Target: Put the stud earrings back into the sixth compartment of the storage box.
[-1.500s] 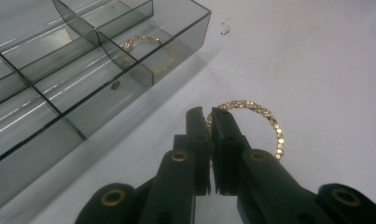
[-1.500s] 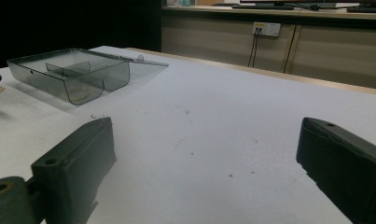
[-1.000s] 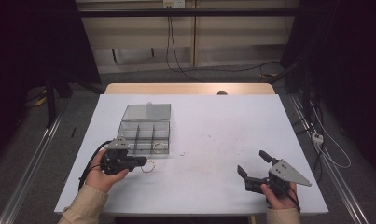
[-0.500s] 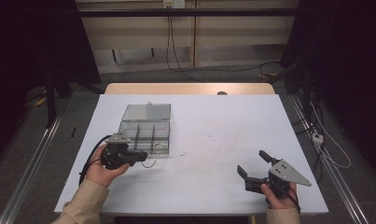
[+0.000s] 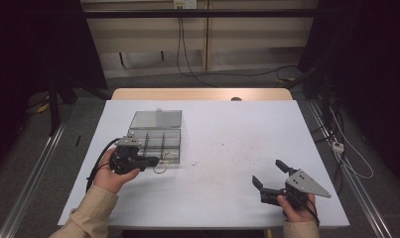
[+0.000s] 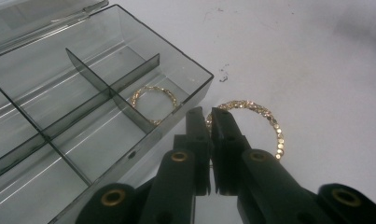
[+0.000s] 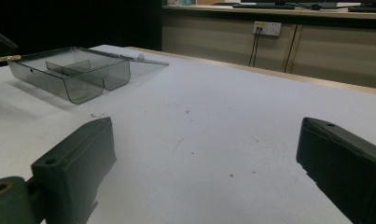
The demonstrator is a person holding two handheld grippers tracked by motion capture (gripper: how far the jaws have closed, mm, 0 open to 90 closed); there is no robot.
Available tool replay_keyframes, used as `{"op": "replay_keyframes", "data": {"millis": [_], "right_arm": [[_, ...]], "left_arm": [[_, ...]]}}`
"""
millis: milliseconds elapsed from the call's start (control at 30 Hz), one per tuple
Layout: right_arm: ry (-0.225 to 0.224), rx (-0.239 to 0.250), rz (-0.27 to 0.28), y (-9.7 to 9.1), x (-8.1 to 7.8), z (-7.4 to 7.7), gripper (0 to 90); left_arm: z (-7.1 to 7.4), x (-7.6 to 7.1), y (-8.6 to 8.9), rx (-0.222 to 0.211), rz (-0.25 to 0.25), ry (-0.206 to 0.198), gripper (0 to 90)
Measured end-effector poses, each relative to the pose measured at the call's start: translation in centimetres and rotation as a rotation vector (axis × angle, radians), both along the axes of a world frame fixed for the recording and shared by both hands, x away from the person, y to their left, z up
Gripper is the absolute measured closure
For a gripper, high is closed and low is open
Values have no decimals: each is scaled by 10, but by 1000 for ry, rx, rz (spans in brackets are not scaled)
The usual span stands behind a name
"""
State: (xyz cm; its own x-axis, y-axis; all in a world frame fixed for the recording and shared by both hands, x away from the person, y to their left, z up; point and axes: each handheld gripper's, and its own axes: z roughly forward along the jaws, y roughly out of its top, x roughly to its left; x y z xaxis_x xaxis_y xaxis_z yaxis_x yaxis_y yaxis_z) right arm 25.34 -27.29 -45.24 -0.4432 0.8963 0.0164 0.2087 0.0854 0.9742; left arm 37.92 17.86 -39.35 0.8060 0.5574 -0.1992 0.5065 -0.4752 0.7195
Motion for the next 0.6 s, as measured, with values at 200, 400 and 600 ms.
{"op": "replay_keyframes", "data": {"millis": [200,400,600], "right_arm": [[1,3,-1,1,0,0,38],[0,1,0,1,0,0,38],[-2,0,3,1,1,0,38]], "left_arm": [[2,4,-3,0,11,-5,868],[3,8,-6,-9,17,-5,868],[4,12,-9,6,28,-10,868]]}}
